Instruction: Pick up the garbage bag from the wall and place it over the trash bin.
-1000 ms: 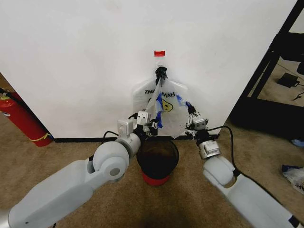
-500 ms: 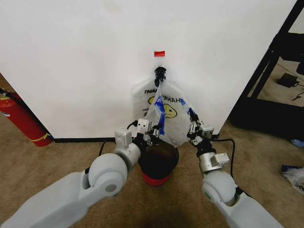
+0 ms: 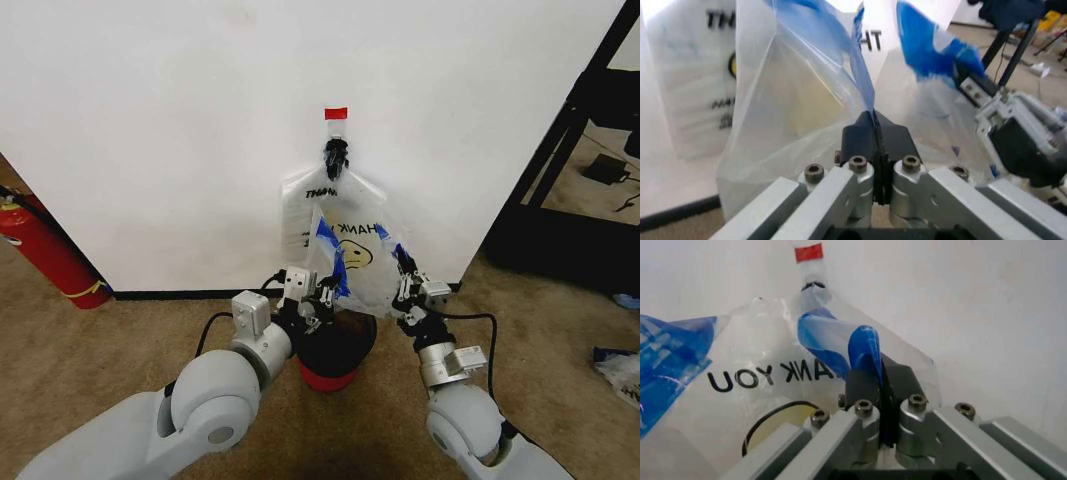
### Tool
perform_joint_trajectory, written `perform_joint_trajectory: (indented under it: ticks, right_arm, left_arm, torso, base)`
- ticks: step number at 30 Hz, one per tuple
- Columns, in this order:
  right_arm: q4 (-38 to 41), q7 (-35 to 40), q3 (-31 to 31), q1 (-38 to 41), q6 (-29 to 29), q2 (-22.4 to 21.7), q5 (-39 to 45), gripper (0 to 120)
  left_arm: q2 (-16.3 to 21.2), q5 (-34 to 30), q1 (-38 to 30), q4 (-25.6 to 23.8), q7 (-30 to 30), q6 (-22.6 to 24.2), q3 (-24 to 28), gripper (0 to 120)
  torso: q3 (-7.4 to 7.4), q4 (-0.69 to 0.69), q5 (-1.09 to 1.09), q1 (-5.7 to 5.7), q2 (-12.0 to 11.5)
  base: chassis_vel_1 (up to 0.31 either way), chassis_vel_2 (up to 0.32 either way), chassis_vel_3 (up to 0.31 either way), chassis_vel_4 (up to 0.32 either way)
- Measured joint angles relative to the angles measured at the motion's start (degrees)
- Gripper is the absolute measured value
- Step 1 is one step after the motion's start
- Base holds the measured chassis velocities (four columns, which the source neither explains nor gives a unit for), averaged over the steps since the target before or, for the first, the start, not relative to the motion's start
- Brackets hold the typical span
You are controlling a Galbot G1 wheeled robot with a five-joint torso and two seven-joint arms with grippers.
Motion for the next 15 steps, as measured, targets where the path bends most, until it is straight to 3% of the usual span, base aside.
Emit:
perform_joint_trajectory:
  ticks: [10, 15]
  right_arm:
    - [5.3, 2.91, 0.2, -0.69, -2.91, 3.33, 13.07, 0]
    - [3.87, 3.13, -0.26, -0.94, -3.03, 4.74, 14.82, 0]
  left_arm:
    - [0.33, -0.07, 3.27, -3.54, 0.06, 0.0, -3.8, 0]
    - [-2.18, 1.62, 7.48, -2.09, 0.3, -0.17, -4.79, 0]
  torso:
    - [0.0, 0.0, 0.0, 0.0, 0.0]
    - [0.0, 0.0, 0.01, 0.0, 0.0]
  base:
    - [0.0, 0.0, 0.0, 0.0]
    - [0.0, 0.0, 0.0, 0.0]
